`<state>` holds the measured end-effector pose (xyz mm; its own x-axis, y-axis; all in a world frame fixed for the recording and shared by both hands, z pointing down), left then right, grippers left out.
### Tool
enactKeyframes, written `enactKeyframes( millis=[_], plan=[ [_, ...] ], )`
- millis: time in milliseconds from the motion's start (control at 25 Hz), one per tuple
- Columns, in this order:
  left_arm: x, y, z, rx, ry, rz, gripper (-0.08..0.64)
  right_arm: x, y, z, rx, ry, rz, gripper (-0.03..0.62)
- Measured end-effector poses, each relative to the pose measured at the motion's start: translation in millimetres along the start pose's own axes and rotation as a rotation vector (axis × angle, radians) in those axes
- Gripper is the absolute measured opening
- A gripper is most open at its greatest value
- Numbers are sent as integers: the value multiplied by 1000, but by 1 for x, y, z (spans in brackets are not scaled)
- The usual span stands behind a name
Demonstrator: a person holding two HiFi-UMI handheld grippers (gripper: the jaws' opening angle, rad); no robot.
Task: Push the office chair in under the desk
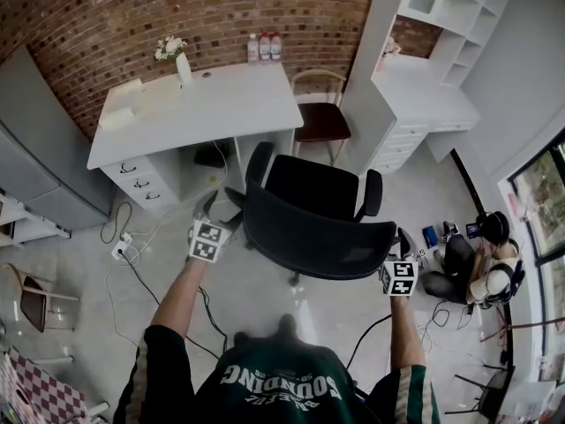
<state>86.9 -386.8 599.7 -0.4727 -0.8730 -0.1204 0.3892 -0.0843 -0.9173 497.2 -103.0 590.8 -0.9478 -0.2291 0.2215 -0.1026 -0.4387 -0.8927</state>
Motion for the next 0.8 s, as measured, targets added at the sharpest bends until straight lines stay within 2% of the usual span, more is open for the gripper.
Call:
enactKeyframes(
  millis=[120, 280, 320, 360, 400, 520, 800],
  plan=[
    [-2, 4, 10, 8, -18, -10, 403, -8, -1, 2, -5, 17, 40, 308],
    [-1, 4, 23, -11, -31, -30, 402, -19, -8, 6, -22, 32, 151, 321],
    [-2, 3, 25, -12, -31, -32, 391, -21, -10, 7, -28, 30, 170, 321],
    [-3, 3, 27, -13, -30, -36, 335, -23, -12, 7, -32, 28, 180, 321],
    [-4, 4, 27, -12, -29, -43, 304, -24, -13, 7, -34, 26, 185, 321],
    [-5, 8, 22, -9, -25, -56, 278, -25, -13, 8, -20, 36, 180, 321],
    [-11, 6, 16, -10, 7, -71, 264, -25, -10, 2, -7, 37, 189, 318]
  ],
)
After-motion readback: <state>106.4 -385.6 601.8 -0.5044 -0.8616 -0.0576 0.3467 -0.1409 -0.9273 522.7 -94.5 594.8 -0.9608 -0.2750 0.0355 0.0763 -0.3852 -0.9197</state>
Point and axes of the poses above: the fingertips, and each gripper's own axes: z forward along the fingers, x to its left, y out of its top, the point moved 7 cm from there along -z, backward along the fingers, and after that the axes turned 5 degrees about -y, right-handed, at the moved point
